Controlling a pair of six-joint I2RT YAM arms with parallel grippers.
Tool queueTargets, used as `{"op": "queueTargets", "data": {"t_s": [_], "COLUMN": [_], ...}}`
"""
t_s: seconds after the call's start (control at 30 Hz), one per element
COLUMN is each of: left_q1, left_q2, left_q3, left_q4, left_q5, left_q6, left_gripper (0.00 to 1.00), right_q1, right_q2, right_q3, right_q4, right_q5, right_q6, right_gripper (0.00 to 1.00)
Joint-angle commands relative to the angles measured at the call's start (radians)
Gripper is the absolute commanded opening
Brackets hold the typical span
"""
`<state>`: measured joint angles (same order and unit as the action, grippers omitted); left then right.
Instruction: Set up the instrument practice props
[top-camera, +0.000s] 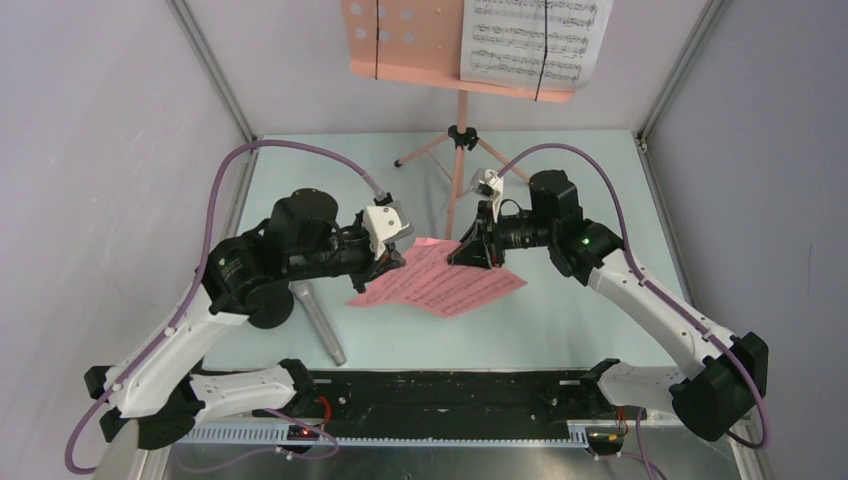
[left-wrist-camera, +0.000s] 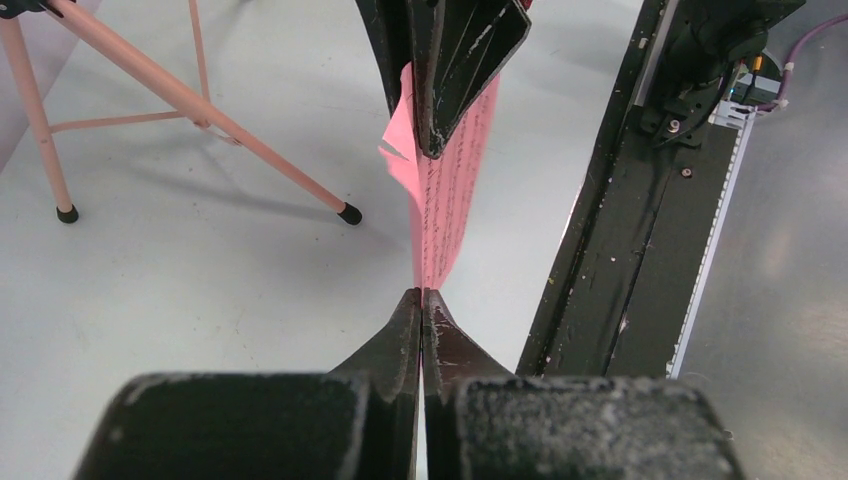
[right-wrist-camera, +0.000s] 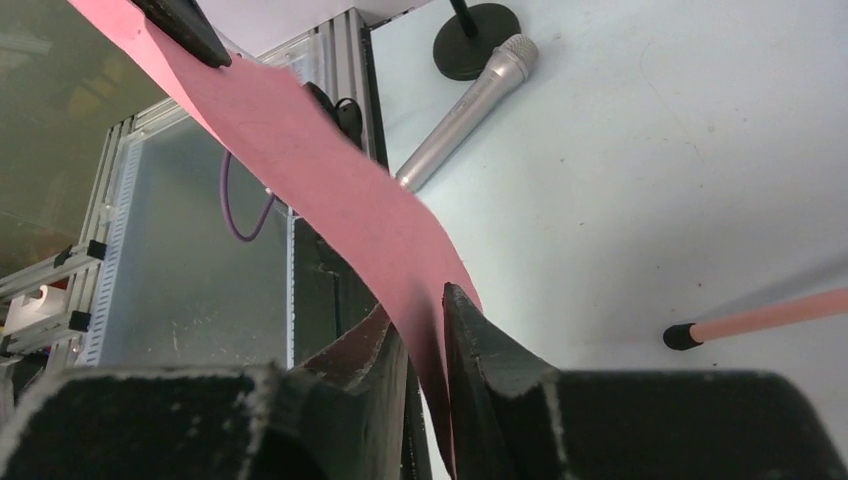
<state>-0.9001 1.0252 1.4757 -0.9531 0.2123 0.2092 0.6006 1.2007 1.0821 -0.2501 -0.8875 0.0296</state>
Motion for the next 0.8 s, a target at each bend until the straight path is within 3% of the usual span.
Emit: {"op": "queueTargets", "data": {"t_s": [0.0, 0.07, 0.13, 0.27, 0.33, 0.37, 0.4, 0.43, 0.5, 0.6, 0.77], "left_q1": [0.003, 0.003, 0.003, 0.002, 0.002, 0.003, 0.002, 0.002, 0.003, 0.002, 0.003], "left_q2": [-0.003, -0.003, -0.003, -0.002, 0.000, 0.004, 0.006, 0.011, 0.020, 0.024, 0.016], "left_q3": [0.035, 0.035, 0.035, 0.040, 0.045, 0.045, 0.038, 0.033, 0.027, 0.035, 0.077], "left_q4": [-0.002, -0.001, -0.001, 0.001, 0.003, 0.012, 0.050, 0.091, 0.136, 0.195, 0.291], "left_q5": [0.001, -0.001, -0.007, -0.045, -0.095, -0.167, -0.224, -0.361, -0.496, -0.621, -0.683], "left_q6": [-0.003, 0.000, 0.003, -0.004, -0.010, -0.018, -0.045, -0.061, -0.083, -0.118, -0.141], "left_gripper": [0.00, 0.00, 0.00, 0.01, 0.14, 0.31, 0.39, 0.54, 0.65, 0.73, 0.81], "right_q1": [0.004, 0.004, 0.004, 0.004, 0.004, 0.005, 0.004, 0.004, 0.005, 0.020, 0.033], "right_q2": [-0.018, -0.018, -0.016, -0.016, -0.019, -0.019, -0.016, -0.009, 0.007, 0.010, 0.007], "right_q3": [0.061, 0.069, 0.078, 0.094, 0.104, 0.121, 0.132, 0.162, 0.211, 0.280, 0.404], "right_q4": [0.015, 0.008, 0.002, -0.006, -0.007, -0.017, -0.019, -0.012, 0.017, 0.080, 0.066], "right_q5": [-0.009, -0.017, -0.027, -0.039, -0.052, -0.072, -0.088, -0.124, -0.173, -0.179, -0.054], "right_q6": [-0.011, -0.017, -0.020, -0.014, -0.002, 0.011, 0.025, 0.072, 0.161, 0.265, 0.281], "right_gripper": [0.23, 0.16, 0.01, 0.00, 0.00, 0.00, 0.00, 0.00, 0.00, 0.00, 0.00]}}
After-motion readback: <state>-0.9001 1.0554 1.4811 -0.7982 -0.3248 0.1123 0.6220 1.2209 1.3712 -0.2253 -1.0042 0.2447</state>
